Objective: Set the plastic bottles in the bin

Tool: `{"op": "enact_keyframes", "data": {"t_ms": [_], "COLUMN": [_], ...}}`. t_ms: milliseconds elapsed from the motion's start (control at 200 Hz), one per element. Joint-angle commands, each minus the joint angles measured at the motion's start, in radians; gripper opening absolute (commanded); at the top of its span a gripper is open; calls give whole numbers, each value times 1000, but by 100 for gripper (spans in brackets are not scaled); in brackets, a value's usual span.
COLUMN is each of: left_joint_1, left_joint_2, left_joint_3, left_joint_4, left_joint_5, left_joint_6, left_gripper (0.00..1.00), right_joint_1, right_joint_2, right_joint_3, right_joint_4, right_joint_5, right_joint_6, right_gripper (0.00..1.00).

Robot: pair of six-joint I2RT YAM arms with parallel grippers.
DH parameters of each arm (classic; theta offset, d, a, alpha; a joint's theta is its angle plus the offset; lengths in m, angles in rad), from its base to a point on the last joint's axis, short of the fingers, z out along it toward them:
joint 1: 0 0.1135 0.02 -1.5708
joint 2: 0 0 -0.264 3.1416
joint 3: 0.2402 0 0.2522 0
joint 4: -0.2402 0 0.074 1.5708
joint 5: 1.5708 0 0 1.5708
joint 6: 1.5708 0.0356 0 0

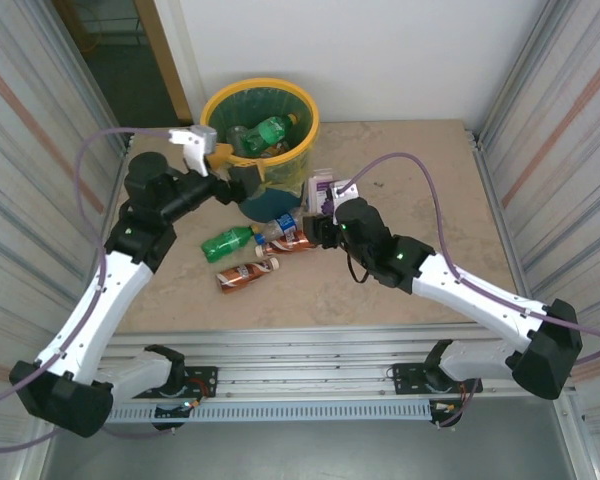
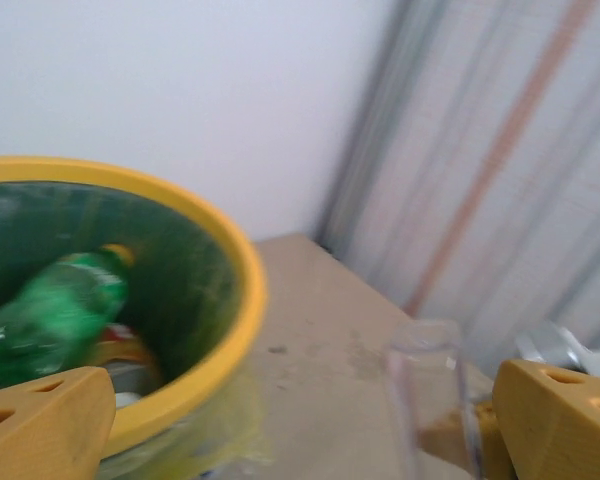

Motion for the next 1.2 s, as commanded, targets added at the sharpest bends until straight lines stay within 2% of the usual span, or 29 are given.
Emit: {"op": "enact_keyframes", "data": {"t_ms": [0,271,566,902,962,1047,1197], "left_joint_1": [-51,-102,-107,-107,-107,-106,-90], "left_joint_2": [44,154,222,253,256,252,238], "left_joint_3": [72,135,137,132,132,131,130], "left_joint_4": [-59,-62,7,66,64,62,67], "left_joint_5": [110,250,335,372,371,359,324], "left_joint_6": [34,-2,-80,-128,-127,-124,-119], "left_gripper": [96,88,77,36,28,18,13], "right_joint_1": [15,29,37,38,37,37,36], "right_joint_2": [-21,-14,15,42,43,42,34], "right_joint_3": [19,50,93,116,119,118,114], "right_joint_4": [119,197,212,202,200,194,173], "right_joint_5": [-18,-76,-106,-104,-99,-88,-57], "right_joint_6": [-148,-238,-277,-287,-286,-284,-273], "right_gripper": [63,63,64,66,69,79,95]}}
